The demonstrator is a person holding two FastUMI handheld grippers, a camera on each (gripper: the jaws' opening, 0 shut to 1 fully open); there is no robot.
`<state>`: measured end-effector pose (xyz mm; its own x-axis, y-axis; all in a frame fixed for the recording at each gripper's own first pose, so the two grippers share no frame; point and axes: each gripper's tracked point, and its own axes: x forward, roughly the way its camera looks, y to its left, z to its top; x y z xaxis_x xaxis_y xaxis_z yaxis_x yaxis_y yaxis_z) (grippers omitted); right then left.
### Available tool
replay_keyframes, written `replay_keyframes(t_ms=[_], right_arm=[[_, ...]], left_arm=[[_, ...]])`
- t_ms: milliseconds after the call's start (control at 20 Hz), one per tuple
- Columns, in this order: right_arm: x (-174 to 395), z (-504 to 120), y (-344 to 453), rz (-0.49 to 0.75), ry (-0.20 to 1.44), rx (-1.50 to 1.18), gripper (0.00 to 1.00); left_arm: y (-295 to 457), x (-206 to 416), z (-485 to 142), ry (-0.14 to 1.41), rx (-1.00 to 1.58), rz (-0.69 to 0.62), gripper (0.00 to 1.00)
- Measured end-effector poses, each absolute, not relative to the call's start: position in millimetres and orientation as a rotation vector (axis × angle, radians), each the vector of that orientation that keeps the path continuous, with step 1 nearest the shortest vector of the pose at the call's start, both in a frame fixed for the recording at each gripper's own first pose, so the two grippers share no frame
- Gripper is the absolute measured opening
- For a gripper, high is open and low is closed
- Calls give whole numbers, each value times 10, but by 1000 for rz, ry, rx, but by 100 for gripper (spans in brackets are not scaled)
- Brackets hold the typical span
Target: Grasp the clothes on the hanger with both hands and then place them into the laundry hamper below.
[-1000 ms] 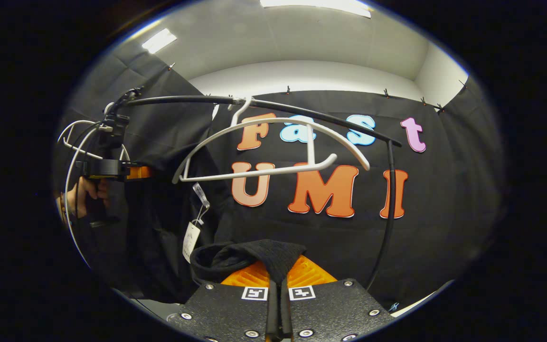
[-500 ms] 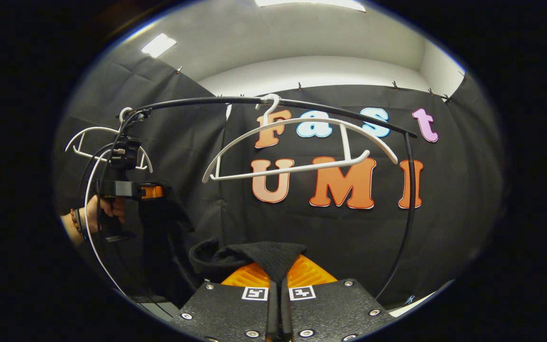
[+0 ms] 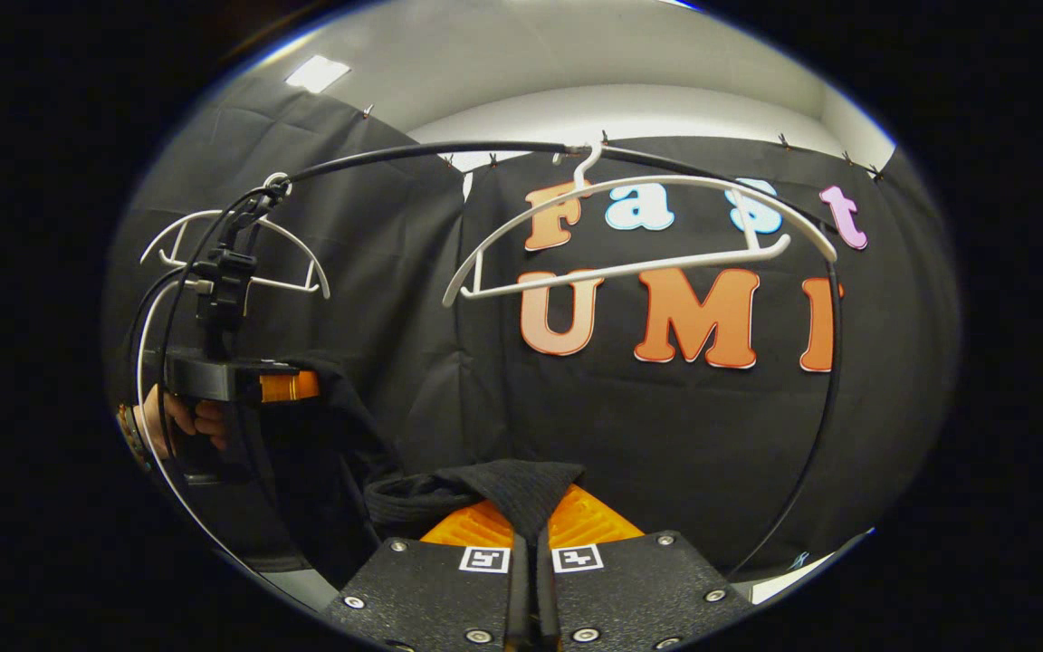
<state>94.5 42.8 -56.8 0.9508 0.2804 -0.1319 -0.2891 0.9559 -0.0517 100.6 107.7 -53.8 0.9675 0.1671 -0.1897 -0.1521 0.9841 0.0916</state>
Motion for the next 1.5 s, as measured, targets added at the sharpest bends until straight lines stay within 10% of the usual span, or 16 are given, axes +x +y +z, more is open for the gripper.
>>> replay_keyframes(t_ms=[1150,1450,1500], right_arm=[[271,-3646,599,245,864,38,14],[288,-3631,493,222,879,24,69],[271,-3606,485,218,887,31,81]], left_arm=[[1431,13,-3682,911,53,217,19],[1519,-166,-3906,996,47,274,100],[1511,-147,-3882,982,43,276,97]])
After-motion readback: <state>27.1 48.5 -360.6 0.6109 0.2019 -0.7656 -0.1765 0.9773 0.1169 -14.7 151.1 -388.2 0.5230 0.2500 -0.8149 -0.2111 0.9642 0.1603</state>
